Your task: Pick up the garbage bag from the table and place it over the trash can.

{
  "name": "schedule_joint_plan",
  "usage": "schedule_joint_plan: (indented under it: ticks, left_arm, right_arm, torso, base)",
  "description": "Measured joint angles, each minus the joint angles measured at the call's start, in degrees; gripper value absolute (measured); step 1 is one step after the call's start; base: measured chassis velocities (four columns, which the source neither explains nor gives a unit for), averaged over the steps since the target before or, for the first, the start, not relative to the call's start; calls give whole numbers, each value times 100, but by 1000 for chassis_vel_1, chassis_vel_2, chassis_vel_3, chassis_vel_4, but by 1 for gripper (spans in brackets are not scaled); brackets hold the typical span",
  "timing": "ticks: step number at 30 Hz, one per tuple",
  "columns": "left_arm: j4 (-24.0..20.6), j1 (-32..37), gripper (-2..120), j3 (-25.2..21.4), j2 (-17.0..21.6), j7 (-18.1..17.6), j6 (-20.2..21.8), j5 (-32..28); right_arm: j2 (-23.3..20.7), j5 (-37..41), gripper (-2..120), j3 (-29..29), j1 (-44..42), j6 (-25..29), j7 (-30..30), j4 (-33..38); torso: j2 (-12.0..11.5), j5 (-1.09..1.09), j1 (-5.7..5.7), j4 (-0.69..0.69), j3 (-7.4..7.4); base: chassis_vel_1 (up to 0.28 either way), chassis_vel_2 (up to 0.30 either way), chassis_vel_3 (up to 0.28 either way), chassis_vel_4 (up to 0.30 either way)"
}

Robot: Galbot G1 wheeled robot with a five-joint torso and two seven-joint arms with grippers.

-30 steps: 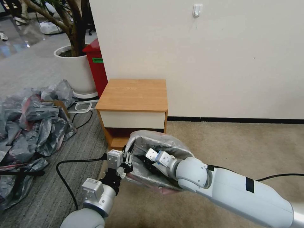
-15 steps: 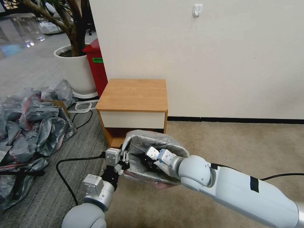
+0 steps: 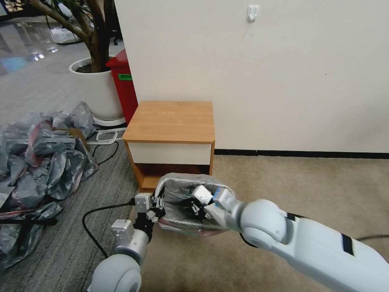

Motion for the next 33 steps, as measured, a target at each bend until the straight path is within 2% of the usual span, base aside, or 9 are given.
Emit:
schedule_joint_plan:
  ticks: [4,6,8,11,13,15,22,29,33]
  left_arm:
    - [40,83,7,-36,-23,-120,5,-340]
    - [21,170,7,-69,-42,-251,107,-606]
    - [2,201,7,-81,-48,-282,133,-662]
    - [-127,380,7,-134,-56,-396,235,-812]
    - [-165,425,7,-145,-57,-420,280,-846]
    - [-271,569,7,-187,-39,-447,435,-904]
    - [-323,747,7,-163,56,-450,603,-898]
    - [-217,835,7,228,52,-449,621,-827]
    - [-55,804,7,398,-27,-446,539,-623]
  right_arm:
    - [87,-129,0,671,-880,544,446,319]
    - [256,-428,10,1017,-1353,911,814,444]
    - [353,-578,12,1186,-1550,1054,893,473]
    - [893,-1334,27,1920,-2497,1672,989,545]
    - [1039,-1528,30,2085,-2752,1839,994,545]
    - [1533,-2103,40,2565,-3439,2323,1000,543]
    - [2292,-2751,64,3017,-4213,2984,983,456]
    - [2494,-2952,92,3133,-4495,3286,1030,399]
    - [2506,-2955,99,3160,-4507,3309,1045,390]
  torso:
    - [0,0,0,0,0]
    - [0,-1,0,1,0]
    - [0,-1,0,2,0]
    - [0,0,0,2,0]
    - [0,0,0,1,0]
    - [0,-1,0,1,0]
    - [1,-1,0,1,0]
    - [1,-1,0,1,0]
    - [1,-1,0,1,0]
  base:
    - [0,0,0,0]
    - [0,0,0,0]
    - [0,0,0,0]
    - [0,0,0,0]
    - [0,0,0,0]
    - [0,0,0,0]
    - [0,0,0,0]
    - [0,0,0,0]
    - [0,0,0,0]
